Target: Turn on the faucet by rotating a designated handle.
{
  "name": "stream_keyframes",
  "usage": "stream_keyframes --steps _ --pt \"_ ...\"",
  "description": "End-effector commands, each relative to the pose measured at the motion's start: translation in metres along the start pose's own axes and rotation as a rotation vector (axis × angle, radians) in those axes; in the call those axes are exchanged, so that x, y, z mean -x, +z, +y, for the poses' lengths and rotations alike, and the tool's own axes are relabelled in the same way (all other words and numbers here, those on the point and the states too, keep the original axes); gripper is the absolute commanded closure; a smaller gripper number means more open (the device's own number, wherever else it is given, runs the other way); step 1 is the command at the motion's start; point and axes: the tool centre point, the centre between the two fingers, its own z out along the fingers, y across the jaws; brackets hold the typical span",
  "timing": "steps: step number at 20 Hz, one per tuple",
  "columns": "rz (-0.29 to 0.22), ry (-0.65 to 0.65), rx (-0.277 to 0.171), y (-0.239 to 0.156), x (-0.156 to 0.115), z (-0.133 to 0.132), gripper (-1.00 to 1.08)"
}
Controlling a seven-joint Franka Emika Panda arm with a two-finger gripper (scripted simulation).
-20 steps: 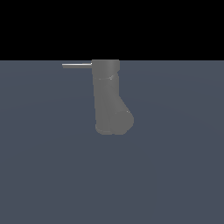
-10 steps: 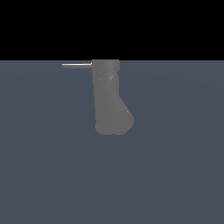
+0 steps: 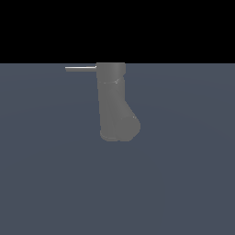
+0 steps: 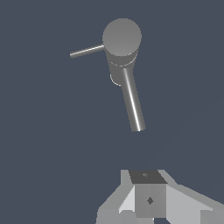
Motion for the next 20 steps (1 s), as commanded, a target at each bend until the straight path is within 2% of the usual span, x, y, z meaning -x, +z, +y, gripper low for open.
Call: stream_keyframes --steps 1,11,20 --pt "-0.004 0.039 -0.009 0.003 -0.009 -0.003 1.08" --pt "-0.028 0.258 -0.041 0.025 -0.06 -0.019 1.08" --pt "-0.052 0.473 -0.049 0.054 -0.105 -0.037 1.08"
